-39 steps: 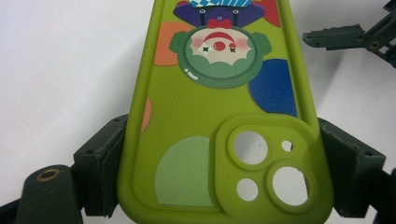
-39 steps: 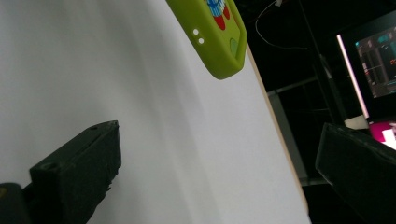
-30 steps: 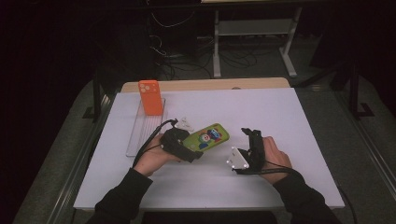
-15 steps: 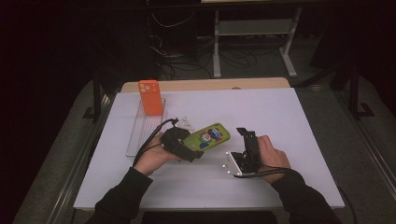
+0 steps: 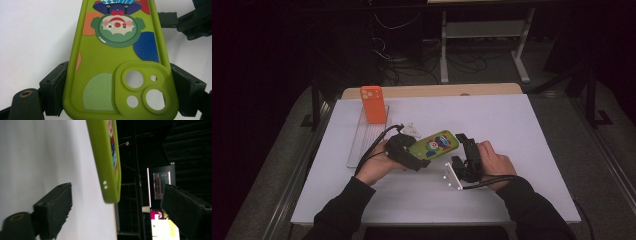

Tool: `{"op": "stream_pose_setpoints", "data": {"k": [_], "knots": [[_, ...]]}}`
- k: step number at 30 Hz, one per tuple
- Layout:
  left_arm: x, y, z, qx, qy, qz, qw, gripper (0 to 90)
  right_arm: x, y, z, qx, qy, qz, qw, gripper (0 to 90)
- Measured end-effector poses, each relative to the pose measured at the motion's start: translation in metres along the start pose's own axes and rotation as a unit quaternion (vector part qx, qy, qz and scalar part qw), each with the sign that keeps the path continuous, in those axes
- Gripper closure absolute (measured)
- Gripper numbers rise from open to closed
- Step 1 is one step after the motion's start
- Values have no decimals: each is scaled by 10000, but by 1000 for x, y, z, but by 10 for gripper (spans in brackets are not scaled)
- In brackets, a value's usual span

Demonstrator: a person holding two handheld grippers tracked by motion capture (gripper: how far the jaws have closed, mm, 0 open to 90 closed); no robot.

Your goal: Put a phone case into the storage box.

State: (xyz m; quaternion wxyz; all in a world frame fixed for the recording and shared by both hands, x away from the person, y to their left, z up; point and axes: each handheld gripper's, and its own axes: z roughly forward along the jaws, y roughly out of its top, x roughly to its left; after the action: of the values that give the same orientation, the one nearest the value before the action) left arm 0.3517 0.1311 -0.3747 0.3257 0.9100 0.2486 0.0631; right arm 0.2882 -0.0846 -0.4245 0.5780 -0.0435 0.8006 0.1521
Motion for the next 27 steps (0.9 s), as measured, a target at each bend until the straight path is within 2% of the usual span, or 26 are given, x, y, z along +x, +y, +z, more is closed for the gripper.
{"op": "stream_pose_setpoints", "data": {"k": [4, 6, 11, 12, 15, 21, 23, 25, 27], "knots": [[-1, 0, 1, 18, 0, 20, 10000, 155, 0, 6, 1, -153, -171, -123, 9997, 166], [-1, 0, 1, 10, 6, 27, 10000, 155, 0, 9, 2, -222, -265, -297, 9990, 219], [-2, 0, 2, 13, -2, 28, 10000, 155, 5, 15, 4, -313, -281, -480, 9980, 372], [-2, 0, 2, 30, 3, 43, 10000, 155, 7, 16, 5, -374, -379, -405, 9978, 400], [-2, 0, 2, -9, -24, 33, 10000, 155, 9, 19, 6, -333, -236, -443, 9982, 505], [-4, 0, 2, -61, -67, -48, 9999, 155, 9, 20, 6, -365, -244, -507, 9977, 643], [-4, 1, 1, -35, -59, 10, 10000, 154, 9, 20, 6, -368, -190, -480, 9980, 689], [-6, 0, 2, -171, -68, -158, 9997, 154, 10, 20, 5, -375, -166, -499, 9979, 726], [-5, 0, 2, -170, -76, -166, 9997, 154, 10, 21, 5, -349, -152, -514, 9980, 739]]}}
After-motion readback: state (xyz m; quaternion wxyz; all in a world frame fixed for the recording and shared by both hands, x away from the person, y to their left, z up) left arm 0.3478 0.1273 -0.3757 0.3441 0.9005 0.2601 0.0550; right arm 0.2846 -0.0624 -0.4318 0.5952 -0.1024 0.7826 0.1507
